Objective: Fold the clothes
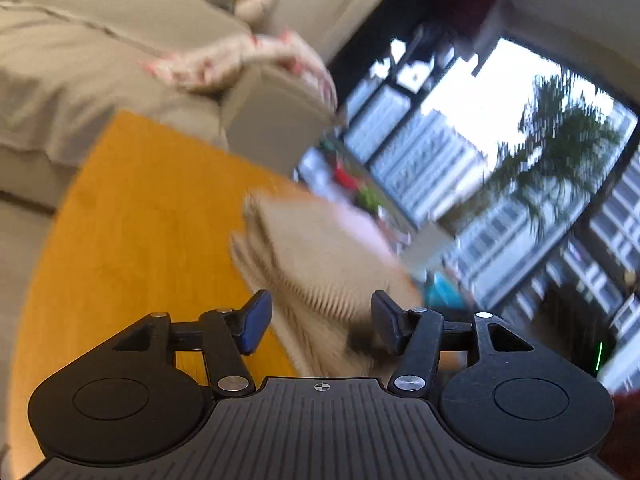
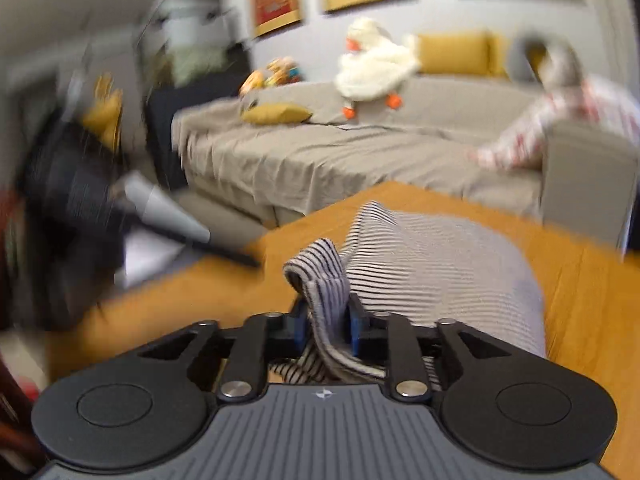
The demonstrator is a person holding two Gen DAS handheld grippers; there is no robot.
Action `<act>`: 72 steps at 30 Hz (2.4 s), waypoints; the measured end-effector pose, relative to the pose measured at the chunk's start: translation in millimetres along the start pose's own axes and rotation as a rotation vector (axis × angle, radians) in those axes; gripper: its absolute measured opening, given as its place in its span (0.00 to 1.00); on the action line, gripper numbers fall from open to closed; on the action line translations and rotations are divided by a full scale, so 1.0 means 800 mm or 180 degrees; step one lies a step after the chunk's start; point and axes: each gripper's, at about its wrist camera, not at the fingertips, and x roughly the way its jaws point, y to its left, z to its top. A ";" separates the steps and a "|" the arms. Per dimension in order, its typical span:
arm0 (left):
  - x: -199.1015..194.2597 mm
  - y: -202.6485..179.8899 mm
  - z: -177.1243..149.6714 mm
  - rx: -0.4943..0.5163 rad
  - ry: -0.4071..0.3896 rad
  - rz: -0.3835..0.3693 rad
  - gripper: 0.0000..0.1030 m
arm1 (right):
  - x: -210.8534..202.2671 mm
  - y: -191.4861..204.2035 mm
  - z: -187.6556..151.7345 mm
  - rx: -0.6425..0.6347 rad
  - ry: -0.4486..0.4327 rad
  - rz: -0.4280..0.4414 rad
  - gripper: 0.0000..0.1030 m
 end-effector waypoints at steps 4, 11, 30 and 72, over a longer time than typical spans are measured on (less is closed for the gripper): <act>0.024 -0.021 0.023 0.0068 -0.0047 -0.0251 0.58 | 0.015 0.059 -0.011 -0.0712 0.0105 -0.0186 0.49; 0.109 0.000 0.003 0.0048 0.0524 0.0105 0.44 | -0.015 0.042 -0.002 -0.0522 0.0104 -0.0086 0.65; 0.102 0.026 -0.005 -0.0001 0.0510 0.0327 0.61 | -0.061 -0.093 -0.030 0.1728 -0.0019 0.0089 0.64; 0.081 -0.019 -0.038 0.0471 0.0692 0.0405 0.70 | 0.092 -0.258 0.015 0.2055 0.0839 0.0334 0.96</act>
